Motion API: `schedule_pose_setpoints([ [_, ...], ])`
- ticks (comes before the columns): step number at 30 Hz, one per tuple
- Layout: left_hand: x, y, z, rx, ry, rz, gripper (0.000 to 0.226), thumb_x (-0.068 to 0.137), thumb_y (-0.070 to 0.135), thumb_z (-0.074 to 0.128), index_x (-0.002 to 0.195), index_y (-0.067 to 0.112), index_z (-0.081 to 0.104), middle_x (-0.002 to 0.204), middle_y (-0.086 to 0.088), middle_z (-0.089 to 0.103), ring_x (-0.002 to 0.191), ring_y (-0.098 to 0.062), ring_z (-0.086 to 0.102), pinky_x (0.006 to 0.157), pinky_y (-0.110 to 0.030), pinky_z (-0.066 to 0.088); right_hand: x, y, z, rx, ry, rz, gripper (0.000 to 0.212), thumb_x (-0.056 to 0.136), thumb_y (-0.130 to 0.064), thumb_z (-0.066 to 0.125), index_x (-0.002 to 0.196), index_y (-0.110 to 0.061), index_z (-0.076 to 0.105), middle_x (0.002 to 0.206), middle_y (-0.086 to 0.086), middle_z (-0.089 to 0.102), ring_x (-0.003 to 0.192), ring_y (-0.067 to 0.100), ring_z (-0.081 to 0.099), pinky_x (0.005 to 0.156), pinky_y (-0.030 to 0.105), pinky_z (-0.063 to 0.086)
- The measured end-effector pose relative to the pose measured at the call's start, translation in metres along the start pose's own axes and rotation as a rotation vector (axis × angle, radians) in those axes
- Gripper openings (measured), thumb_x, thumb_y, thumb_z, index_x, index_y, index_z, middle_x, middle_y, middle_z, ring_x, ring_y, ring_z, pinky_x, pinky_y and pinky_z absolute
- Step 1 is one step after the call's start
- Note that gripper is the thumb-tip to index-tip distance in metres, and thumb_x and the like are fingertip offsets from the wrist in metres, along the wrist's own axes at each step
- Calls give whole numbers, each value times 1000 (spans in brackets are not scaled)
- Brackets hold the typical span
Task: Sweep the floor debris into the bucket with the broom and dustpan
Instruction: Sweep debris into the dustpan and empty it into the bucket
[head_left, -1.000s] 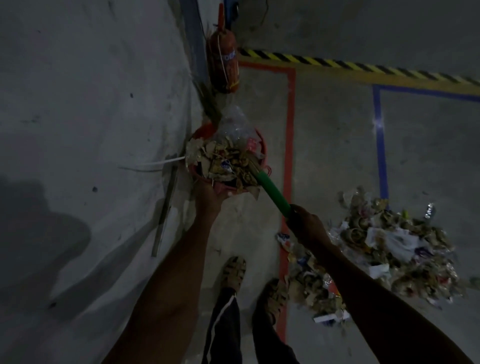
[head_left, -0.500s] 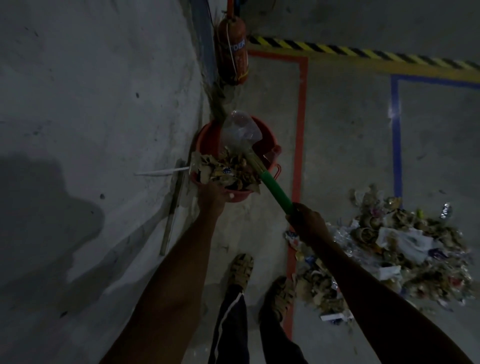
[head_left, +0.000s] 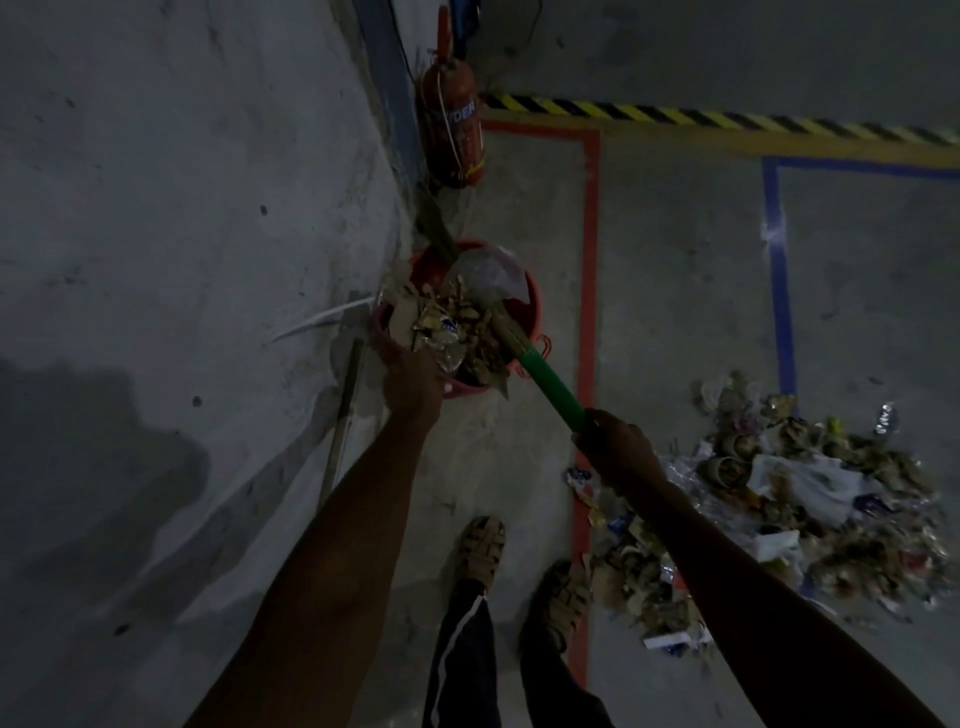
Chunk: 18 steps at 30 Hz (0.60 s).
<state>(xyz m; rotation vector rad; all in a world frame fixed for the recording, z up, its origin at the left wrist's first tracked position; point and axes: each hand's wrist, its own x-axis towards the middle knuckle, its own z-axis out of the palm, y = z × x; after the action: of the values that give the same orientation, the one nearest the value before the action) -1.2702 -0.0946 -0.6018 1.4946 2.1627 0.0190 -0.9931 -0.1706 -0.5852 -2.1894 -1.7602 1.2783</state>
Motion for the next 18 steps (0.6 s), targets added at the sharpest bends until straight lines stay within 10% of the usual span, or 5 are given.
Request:
schedule_pose_setpoints([
  [8,8,-10,-11,-314,134,-129,36,102,12,44,134,-6,52,117,-23,63,97,-37,61,50,0,39,1,-2,6,98,-26,23,40,99,-29,61,138,-19,56,83,3,65,55,17,65,49,32,55],
  [12,6,-32,-12,-371,282,34,40,92,24,64,116,-9,63,111,-29,65,103,-45,62,84,-36,54,4,-4,15,177,-27,54,39,99,-27,62,137,-17,57,77,-2,63,44,14,60,38,23,49],
  [18,-16,-36,-13,-703,285,70,40,101,24,48,101,-12,67,85,-19,67,67,-11,70,57,-21,55,3,0,21,229,-53,61,41,99,-25,63,138,-14,57,87,12,69,44,19,60,39,27,49],
])
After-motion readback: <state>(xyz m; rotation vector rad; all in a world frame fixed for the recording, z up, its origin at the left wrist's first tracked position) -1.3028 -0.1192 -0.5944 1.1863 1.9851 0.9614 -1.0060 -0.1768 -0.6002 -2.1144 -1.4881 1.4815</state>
